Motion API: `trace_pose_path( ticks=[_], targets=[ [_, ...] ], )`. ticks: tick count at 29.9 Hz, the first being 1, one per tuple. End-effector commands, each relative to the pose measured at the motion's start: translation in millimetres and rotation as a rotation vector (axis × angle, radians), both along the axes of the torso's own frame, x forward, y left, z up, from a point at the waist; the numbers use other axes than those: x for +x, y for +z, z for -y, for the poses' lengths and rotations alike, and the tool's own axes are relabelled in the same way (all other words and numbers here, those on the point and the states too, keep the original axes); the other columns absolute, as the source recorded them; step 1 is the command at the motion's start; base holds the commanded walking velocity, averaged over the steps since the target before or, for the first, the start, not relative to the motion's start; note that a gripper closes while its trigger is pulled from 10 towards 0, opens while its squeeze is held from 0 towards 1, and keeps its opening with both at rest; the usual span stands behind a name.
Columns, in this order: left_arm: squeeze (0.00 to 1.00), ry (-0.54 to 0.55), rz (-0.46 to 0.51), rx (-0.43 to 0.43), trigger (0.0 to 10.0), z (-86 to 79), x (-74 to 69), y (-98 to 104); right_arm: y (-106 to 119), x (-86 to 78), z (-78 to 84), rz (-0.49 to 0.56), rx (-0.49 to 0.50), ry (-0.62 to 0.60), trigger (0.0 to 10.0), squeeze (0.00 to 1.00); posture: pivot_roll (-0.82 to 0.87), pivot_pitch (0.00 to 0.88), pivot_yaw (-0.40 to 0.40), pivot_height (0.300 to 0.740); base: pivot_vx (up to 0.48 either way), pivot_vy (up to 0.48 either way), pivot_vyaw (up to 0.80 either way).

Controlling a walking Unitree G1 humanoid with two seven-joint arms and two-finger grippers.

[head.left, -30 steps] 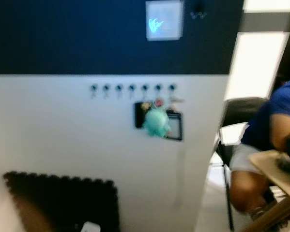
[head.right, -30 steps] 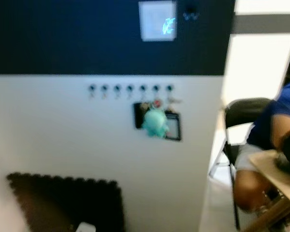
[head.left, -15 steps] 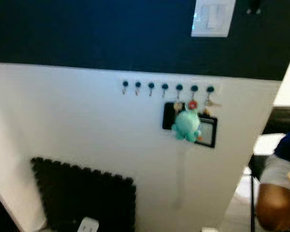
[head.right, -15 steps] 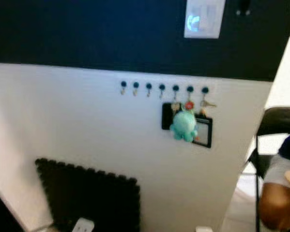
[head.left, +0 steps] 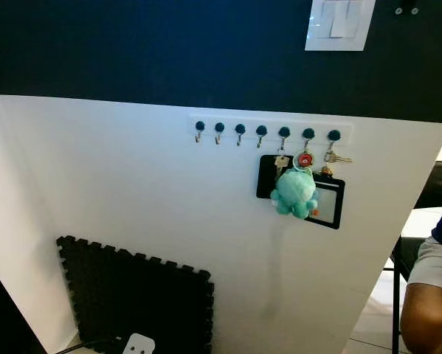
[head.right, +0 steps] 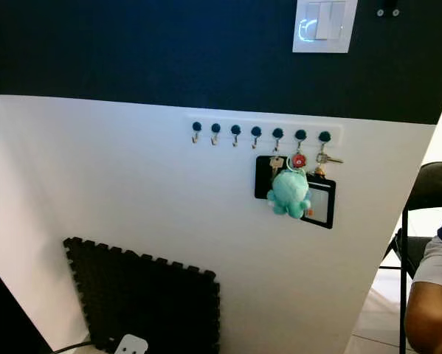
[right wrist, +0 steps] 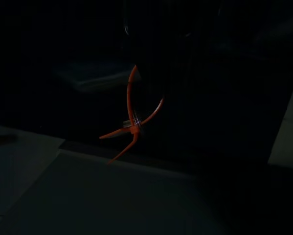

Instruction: Hang keys on a hook

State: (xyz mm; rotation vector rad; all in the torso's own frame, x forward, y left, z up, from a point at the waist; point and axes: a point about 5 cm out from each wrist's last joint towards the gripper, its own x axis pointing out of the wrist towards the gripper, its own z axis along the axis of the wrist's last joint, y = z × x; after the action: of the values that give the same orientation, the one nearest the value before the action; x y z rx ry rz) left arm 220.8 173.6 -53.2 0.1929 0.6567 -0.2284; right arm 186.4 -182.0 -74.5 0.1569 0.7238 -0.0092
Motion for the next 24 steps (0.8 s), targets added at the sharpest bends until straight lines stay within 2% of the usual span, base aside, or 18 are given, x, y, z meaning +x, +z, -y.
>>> trace_pose_path(
  ticks=[1,6,21,24],
  targets=[
    [0.00,-0.003,-0.030,0.017,10.0,-1.5,-5.1,-4.0,-1.8,-3.4,1.7,-0.014,0.005,-0.015,10.0,0.00,0.06,0.024,0.021,0.740,0.000,-0.480,0.00],
    [0.00,0.045,-0.015,-0.009,10.0,-3.6,-3.4,-2.5,-1.7,-3.3,2.2,-0.013,0.005,-0.018,10.0,0.00,0.05,0.025,0.020,0.740,0.000,-0.096,0.00],
    [0.00,0.015,-0.012,-0.020,10.0,-0.8,-4.1,-2.4,-1.8,-3.6,0.7,-0.011,0.016,-0.011,10.0,0.00,0.05,0.027,0.021,0.740,0.000,0.000,0.00],
    [0.00,0.006,-0.007,-0.019,10.0,-0.8,-4.5,-2.2,-2.2,-4.8,-0.3,-0.009,0.024,-0.006,10.0,0.00,0.05,0.027,0.023,0.740,0.000,0.000,-0.68]
  ],
)
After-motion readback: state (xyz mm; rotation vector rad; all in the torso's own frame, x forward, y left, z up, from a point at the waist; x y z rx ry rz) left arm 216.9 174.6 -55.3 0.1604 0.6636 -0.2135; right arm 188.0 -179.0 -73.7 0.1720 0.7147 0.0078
